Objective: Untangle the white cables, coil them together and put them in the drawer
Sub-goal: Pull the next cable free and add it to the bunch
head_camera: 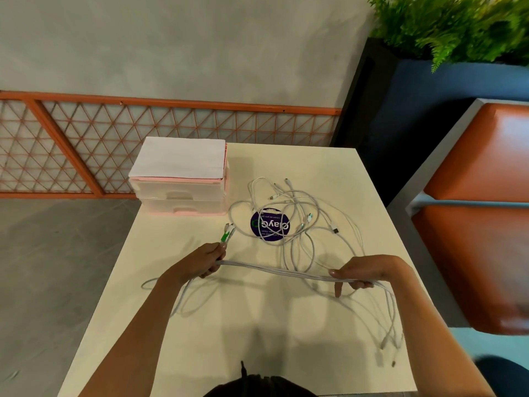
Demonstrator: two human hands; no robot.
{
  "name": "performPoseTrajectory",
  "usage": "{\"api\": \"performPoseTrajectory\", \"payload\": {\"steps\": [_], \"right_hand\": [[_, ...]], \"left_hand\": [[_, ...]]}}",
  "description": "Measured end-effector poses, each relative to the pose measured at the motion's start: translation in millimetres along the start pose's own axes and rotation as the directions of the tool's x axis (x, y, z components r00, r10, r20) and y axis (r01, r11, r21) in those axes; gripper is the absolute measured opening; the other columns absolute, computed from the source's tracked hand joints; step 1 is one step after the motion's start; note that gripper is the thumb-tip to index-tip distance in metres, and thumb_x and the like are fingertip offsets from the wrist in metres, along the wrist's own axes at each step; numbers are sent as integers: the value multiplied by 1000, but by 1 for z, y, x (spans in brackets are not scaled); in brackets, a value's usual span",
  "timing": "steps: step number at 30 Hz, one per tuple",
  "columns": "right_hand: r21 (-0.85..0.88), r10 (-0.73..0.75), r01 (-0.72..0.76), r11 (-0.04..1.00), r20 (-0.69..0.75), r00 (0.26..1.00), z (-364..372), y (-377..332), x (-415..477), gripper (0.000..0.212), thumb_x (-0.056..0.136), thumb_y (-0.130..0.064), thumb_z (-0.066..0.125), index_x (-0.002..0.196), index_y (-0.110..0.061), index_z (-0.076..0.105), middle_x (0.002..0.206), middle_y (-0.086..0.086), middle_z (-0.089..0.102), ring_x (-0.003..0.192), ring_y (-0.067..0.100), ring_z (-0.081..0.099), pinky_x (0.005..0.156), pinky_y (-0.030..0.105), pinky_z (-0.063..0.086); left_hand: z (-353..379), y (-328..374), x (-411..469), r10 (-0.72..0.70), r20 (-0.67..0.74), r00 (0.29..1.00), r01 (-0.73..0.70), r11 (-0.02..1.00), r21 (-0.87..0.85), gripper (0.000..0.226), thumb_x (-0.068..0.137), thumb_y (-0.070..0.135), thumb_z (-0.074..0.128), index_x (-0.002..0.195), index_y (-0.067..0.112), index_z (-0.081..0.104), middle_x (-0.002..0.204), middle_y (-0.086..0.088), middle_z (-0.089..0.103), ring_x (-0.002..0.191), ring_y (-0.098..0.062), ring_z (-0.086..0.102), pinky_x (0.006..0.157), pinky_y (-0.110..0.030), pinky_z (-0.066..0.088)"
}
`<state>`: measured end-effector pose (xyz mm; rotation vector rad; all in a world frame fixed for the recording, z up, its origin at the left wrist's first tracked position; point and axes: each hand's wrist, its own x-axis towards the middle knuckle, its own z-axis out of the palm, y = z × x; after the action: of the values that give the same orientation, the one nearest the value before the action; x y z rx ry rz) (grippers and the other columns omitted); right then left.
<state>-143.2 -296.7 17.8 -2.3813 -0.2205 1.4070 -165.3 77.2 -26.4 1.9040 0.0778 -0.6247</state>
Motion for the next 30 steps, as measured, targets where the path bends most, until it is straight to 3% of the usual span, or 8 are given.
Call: {"api": "performPoseTrajectory", "payload": {"steps": [8, 10, 14, 19, 22, 25, 28, 30], "right_hand": [[-294, 277, -252, 922, 46, 960, 11, -5, 12, 53, 96, -60, 26, 69, -30, 60, 68, -3, 33, 60, 12, 35, 56, 20, 31], [-267, 275, -260, 928, 18, 961, 15, 0, 18, 49, 97, -57, 30, 68, -30, 58, 70, -3, 35, 61, 11, 38, 56, 18, 32], [-144, 280, -292, 945, -100, 955, 26, 22, 34, 45, 94, -51, 47, 61, -23, 59, 66, -2, 39, 55, 11, 40, 56, 17, 35], [-134, 391, -411, 902, -150, 908, 35, 49, 49, 46, 92, -51, 52, 57, -22, 60, 60, -3, 42, 50, 10, 41, 65, 22, 37], [-74, 433, -458, 886, -227, 872, 41, 64, 58, 47, 86, -56, 57, 53, -23, 62, 50, -7, 48, 49, 9, 43, 78, 31, 32], [-56, 429, -454, 889, -246, 869, 40, 70, 66, 39, 84, -54, 60, 64, -20, 66, 40, -12, 52, 52, 6, 46, 76, 32, 32], [-92, 411, -456, 885, -306, 859, 34, 59, 68, 51, 81, -53, 62, 107, -10, 66, 95, -1, 70, 87, 16, 60, 94, 36, 42], [-57, 414, -471, 881, -393, 821, 27, 43, 64, 63, 84, -51, 61, 127, -6, 50, 128, 6, 56, 120, 26, 51, 105, 43, 33]], "left_hand": [[24, -10, 10, -1, 24, 1000, 1, 1000, 19, 36, 104, 35, 27, 76, 14, 35, 55, 3, 35, 45, -7, 30, 43, -18, 25], [23, -8, 9, 1, 20, 1000, -2, 1000, 14, 35, 104, 33, 26, 79, 11, 36, 52, 0, 52, 45, -11, 45, 45, -19, 36], [9, -3, 10, -28, -34, 999, 31, 996, 88, 33, 105, 34, 23, 91, 13, 43, 84, -6, 74, 69, -10, 67, 62, -23, 46], [-13, -1, 11, 88, -258, 962, -111, 991, -76, 34, 105, 29, 27, 78, 15, 41, 53, 2, 57, 48, -13, 44, 47, -20, 35], [-25, 2, 8, 97, -343, 934, -194, 945, -263, 34, 105, 27, 26, 75, 18, 37, 56, 1, 34, 41, -4, 26, 41, -17, 23], [-34, 2, 6, 120, -412, 903, -269, 906, -326, 34, 105, 28, 26, 74, 18, 36, 48, 11, 33, 38, -1, 21, 39, -16, 19], [-39, 3, 6, 143, -455, 879, -312, 894, -323, 34, 105, 29, 27, 74, 17, 35, 47, 12, 31, 39, -1, 20, 40, -16, 17], [-40, 4, 7, 154, -473, 867, -329, 891, -312, 35, 105, 29, 26, 73, 17, 33, 48, 13, 29, 39, -1, 19, 40, -17, 17]]}}
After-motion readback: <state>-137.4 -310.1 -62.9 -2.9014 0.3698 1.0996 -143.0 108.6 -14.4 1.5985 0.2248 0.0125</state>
